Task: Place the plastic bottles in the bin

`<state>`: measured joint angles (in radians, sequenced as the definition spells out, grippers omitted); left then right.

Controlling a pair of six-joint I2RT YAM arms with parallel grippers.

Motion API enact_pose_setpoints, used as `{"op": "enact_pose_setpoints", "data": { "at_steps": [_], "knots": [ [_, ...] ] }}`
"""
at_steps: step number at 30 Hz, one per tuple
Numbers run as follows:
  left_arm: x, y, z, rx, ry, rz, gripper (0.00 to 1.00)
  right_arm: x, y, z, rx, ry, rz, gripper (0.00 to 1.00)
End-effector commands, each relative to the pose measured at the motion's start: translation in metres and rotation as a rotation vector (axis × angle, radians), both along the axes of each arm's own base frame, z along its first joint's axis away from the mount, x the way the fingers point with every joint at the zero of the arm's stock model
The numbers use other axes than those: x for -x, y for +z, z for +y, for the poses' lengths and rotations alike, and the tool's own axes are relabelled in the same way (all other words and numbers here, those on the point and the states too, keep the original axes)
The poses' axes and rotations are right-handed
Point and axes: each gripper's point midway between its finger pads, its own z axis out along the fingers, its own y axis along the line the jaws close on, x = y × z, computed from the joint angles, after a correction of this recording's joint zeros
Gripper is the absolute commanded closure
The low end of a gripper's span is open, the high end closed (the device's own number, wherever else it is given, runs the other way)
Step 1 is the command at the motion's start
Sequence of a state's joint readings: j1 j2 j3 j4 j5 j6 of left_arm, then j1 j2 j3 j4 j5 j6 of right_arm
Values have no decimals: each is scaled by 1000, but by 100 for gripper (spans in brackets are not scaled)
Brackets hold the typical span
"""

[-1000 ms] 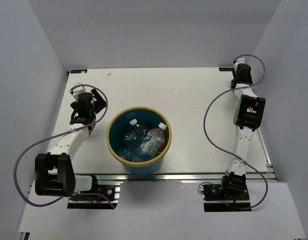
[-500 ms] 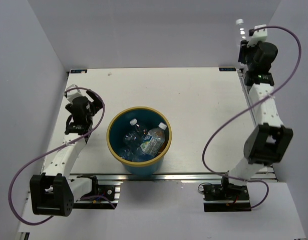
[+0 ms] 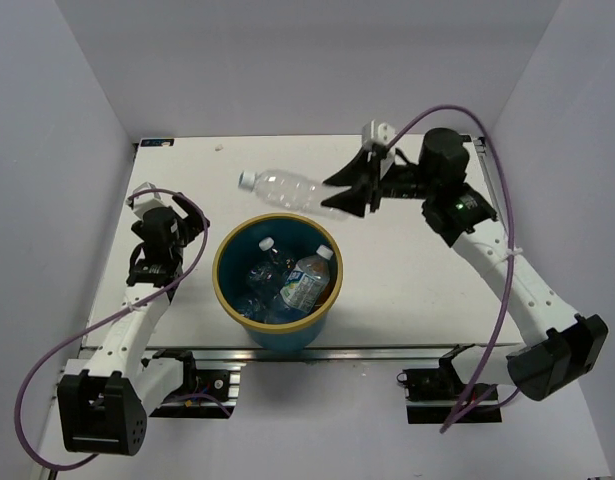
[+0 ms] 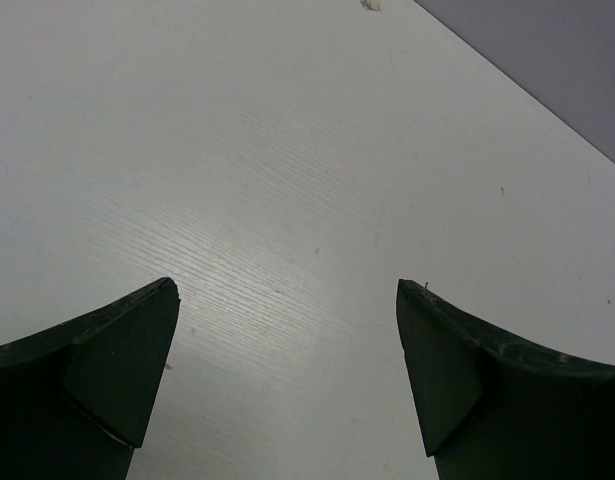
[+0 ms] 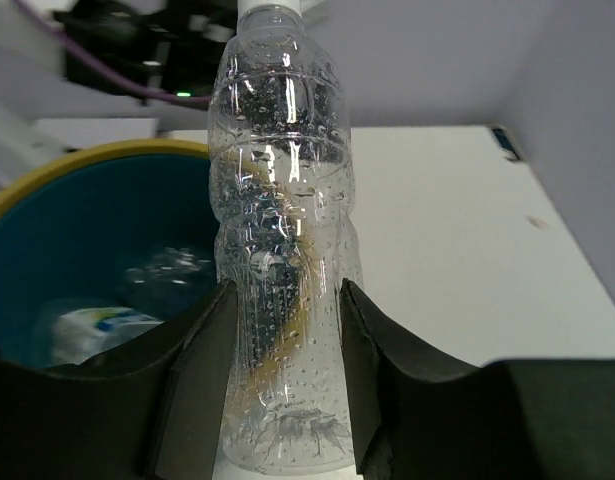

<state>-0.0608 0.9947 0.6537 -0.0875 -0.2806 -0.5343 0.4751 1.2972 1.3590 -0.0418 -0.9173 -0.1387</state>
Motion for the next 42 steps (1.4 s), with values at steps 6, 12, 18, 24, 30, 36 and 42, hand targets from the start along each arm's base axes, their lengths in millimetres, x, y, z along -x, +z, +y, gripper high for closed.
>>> {"op": "enact_pose_setpoints", "data": {
  "at_steps": [6, 12, 18, 24, 30, 36, 42],
  "knots": [
    [15, 6, -1, 22, -4, -24, 2, 88, -12, 51, 4, 467, 52, 100],
    [15, 5, -2, 28, -7, -25, 2, 97, -19, 78, 33, 503, 17, 100],
    [17, 0, 1, 22, 6, -10, 2, 102, -25, 86, 40, 531, 19, 100],
    [18, 4, 3, 17, 15, -22, 2, 90, -39, 93, 80, 502, 32, 82],
    [21, 8, 5, 14, 27, -38, 2, 86, -43, 95, 116, 490, 57, 15],
    [20, 9, 5, 10, 28, -37, 2, 86, -30, 93, 104, 477, 23, 11],
    [20, 9, 6, 8, 33, -37, 2, 78, -7, 89, 62, 384, -59, 11]
  ]
}}
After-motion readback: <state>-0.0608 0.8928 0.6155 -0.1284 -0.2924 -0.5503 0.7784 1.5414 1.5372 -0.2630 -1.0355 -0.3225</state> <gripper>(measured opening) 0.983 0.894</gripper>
